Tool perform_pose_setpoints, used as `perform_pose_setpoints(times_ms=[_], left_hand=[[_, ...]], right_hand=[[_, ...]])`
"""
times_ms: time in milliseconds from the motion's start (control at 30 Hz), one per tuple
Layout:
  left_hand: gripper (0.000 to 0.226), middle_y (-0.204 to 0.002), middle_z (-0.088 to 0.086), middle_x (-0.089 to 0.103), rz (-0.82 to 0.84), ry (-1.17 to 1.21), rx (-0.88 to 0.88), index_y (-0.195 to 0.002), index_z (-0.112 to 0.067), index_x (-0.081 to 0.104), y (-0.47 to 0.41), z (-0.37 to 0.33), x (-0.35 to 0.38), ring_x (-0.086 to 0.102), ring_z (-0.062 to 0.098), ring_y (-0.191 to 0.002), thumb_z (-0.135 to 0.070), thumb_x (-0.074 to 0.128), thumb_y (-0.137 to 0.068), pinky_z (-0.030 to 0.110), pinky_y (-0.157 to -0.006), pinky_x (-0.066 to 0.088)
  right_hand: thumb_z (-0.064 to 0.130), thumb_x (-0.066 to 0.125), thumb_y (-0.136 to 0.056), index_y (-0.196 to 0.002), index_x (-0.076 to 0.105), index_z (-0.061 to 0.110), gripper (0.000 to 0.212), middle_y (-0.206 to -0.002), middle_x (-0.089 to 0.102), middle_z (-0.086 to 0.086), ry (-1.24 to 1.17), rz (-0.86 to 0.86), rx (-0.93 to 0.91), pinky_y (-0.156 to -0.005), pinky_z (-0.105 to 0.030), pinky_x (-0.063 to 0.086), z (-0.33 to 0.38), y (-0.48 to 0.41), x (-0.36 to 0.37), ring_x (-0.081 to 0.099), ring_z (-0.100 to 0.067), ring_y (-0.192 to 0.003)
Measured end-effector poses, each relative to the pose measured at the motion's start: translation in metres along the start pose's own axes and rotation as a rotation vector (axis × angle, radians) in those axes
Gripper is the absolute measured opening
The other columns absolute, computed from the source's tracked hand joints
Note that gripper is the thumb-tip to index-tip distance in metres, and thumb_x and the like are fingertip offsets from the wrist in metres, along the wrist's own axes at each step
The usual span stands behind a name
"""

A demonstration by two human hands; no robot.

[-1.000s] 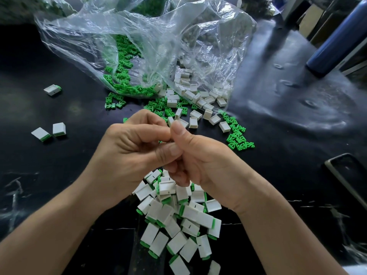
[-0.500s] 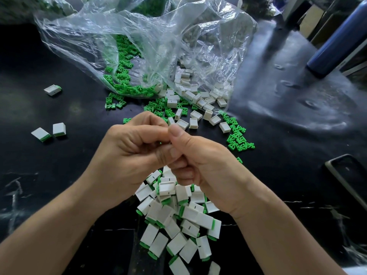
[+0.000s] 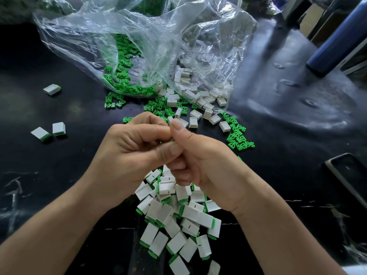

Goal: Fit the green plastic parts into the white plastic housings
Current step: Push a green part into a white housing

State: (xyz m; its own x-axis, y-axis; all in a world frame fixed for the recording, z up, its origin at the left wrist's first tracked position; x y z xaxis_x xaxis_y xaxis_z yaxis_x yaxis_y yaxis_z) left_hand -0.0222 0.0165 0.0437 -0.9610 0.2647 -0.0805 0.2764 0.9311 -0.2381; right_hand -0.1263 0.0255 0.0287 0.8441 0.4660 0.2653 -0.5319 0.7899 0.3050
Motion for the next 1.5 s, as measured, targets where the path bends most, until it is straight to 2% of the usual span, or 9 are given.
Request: perform_pose_setpoints(times_ms=[167,400,767,900,1000,1133,1200,1300,1500], left_hand=[[0.020,-0.071,-0.005,0.058,-0.040,0.160,-0.085,-0.073,-0.008,0.073,0.003,0.004,-0.005,0.060,0.022,-0.053,-0.013,0.080,-0.055,0.037,-0.057,0.054],[0.025,-0.080,0.002,0.058,-0.017,0.202,-0.170,-0.079,-0.013,0.076,0.004,0.006,-0.006,0.062,0.022,-0.057,-0.010,0.075,-0.054,0.024,-0.057,0.052],[0.021,-0.078,-0.004,0.067,-0.061,0.178,-0.228,-0.067,-0.017,0.076,0.003,0.002,-0.005,0.064,0.017,-0.061,-0.009,0.058,-0.063,0.025,-0.057,0.052],[0.019,-0.075,0.012,0.071,0.007,0.187,-0.241,-0.072,-0.008,0.075,0.003,0.002,-0.003,0.064,0.028,-0.059,-0.007,0.057,-0.065,0.031,-0.060,0.055],[0.020,-0.071,0.023,0.068,0.050,0.221,-0.224,-0.080,-0.003,0.073,0.004,0.000,-0.002,0.064,0.036,-0.060,-0.004,0.063,-0.063,0.032,-0.062,0.057],[0.024,-0.086,0.022,0.070,0.003,0.214,-0.246,-0.086,-0.006,0.075,0.004,0.004,-0.004,0.065,0.043,-0.080,-0.009,0.061,-0.066,0.039,-0.076,0.058],[0.024,-0.089,0.019,0.072,-0.020,0.218,-0.246,-0.085,-0.009,0.075,0.004,0.005,-0.003,0.065,0.041,-0.085,-0.009,0.060,-0.067,0.037,-0.078,0.057],[0.024,-0.090,0.014,0.073,-0.025,0.227,-0.235,-0.086,-0.012,0.075,0.005,0.005,-0.002,0.068,0.034,-0.085,-0.009,0.059,-0.068,0.031,-0.074,0.057],[0.024,-0.095,0.007,0.073,-0.045,0.247,-0.223,-0.085,-0.013,0.074,0.005,0.006,0.000,0.069,0.021,-0.092,-0.009,0.058,-0.068,0.022,-0.072,0.053]], right_hand=[[0.044,0.036,-0.081,-0.110,0.056,0.002,0.056,-0.066,0.039,0.002,-0.052,0.082,0.017,-0.051,-0.020,0.025,0.001,0.000,-0.001,0.032,-0.008,-0.057],[0.041,0.040,-0.079,-0.090,0.060,0.012,0.037,-0.061,0.044,0.004,-0.077,0.060,0.030,-0.053,-0.024,0.023,-0.001,0.000,-0.006,0.034,-0.009,-0.057],[0.043,0.045,-0.076,-0.074,0.067,0.014,0.036,-0.072,0.049,-0.008,0.062,-0.032,0.020,-0.046,-0.019,0.027,-0.004,-0.006,-0.012,0.039,-0.009,-0.052],[0.042,0.045,-0.081,-0.100,0.055,-0.013,0.059,-0.059,0.049,0.004,0.154,-0.060,0.013,-0.045,-0.016,0.032,-0.004,-0.004,-0.013,0.041,-0.006,-0.050],[0.034,0.047,-0.092,-0.120,0.047,-0.014,0.055,-0.065,0.042,0.003,0.166,-0.059,-0.026,-0.049,-0.016,0.030,0.000,0.000,-0.011,0.036,-0.007,-0.057],[0.026,0.043,-0.093,-0.109,0.057,-0.006,0.038,-0.062,0.037,0.005,0.105,-0.087,-0.025,-0.048,-0.015,0.029,0.003,0.002,-0.009,0.033,-0.006,-0.054],[0.024,0.042,-0.093,-0.097,0.058,0.002,0.028,-0.061,0.036,0.005,0.093,-0.104,-0.037,-0.047,-0.014,0.029,0.003,0.002,-0.007,0.031,-0.006,-0.052],[0.021,0.041,-0.096,-0.112,0.049,-0.015,0.041,-0.061,0.035,0.005,0.111,-0.142,-0.036,-0.047,-0.014,0.028,0.002,0.000,-0.007,0.030,-0.005,-0.052],[0.021,0.040,-0.097,-0.116,0.047,-0.016,0.042,-0.061,0.034,0.004,0.135,-0.179,-0.074,-0.051,-0.017,0.027,0.002,0.000,-0.007,0.029,-0.006,-0.053]])
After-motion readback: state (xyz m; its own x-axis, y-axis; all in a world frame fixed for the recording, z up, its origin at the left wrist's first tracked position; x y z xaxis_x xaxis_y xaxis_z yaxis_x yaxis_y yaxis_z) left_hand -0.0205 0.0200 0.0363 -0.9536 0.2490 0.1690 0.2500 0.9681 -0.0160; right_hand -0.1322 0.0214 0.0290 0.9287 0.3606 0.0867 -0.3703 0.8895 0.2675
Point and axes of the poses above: each hand's wrist, its own y-axis away from the middle knuckle, its own x-axis out of the palm, z = x × y, the point moved 4 cm from there along -y, towards the middle knuckle
